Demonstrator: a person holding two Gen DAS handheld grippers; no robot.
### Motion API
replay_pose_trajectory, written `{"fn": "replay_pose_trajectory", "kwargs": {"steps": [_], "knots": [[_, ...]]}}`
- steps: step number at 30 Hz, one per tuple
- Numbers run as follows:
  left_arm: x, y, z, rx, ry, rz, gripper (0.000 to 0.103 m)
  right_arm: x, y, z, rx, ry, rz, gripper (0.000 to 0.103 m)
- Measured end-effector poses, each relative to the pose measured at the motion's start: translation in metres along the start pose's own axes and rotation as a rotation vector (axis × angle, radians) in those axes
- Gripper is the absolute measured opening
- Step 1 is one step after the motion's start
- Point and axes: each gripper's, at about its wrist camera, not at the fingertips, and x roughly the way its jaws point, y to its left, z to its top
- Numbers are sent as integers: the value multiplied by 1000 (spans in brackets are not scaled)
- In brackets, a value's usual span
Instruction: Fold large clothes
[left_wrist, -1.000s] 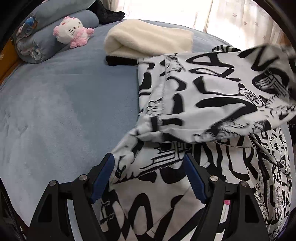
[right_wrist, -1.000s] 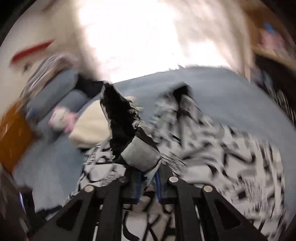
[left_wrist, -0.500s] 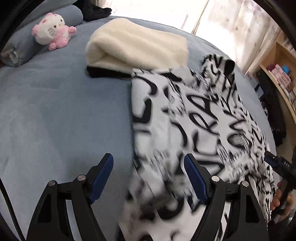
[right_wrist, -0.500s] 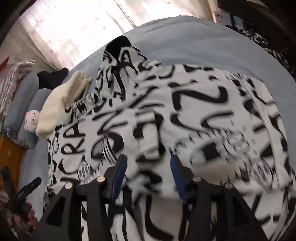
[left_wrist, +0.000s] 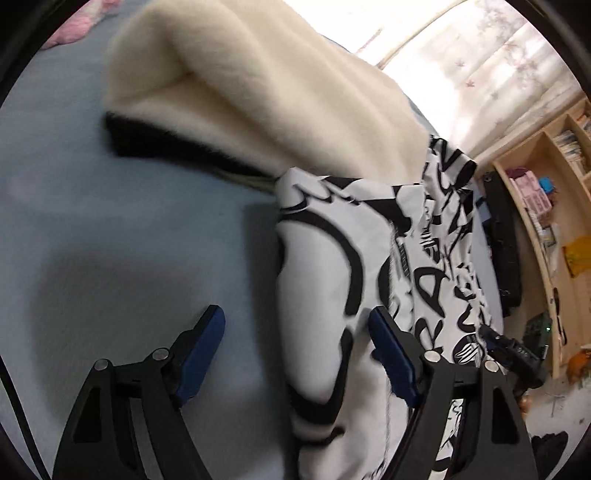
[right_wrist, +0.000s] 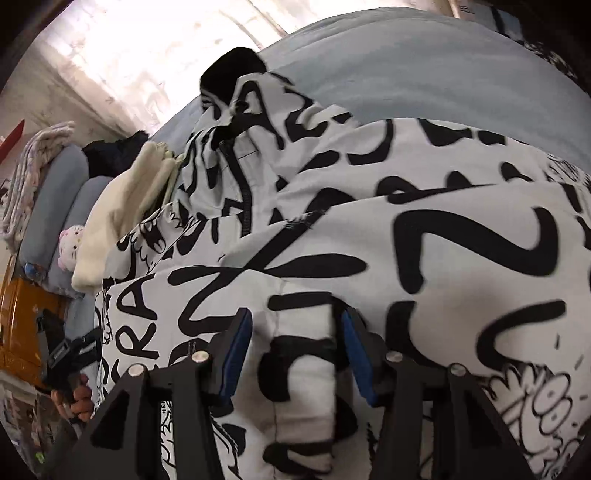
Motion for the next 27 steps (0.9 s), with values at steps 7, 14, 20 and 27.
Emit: {"fn": "replay_pose_trajectory", "kwargs": {"steps": [7,14,20,27], "knots": [[5,-38,10,74,-38,125,20,8,17,-4,-92,-12,-62,29],[-53,-126,-11,351,-308,344,4,-27,52,-9,-195,-189,-101,23],[-64,-157,-13,445,-507,496,3,-42,71,3,-245,-369,-152,23],[-7,-112,-4,399,-403,627,3,41,52,14,-217,-111,-261,31]]}}
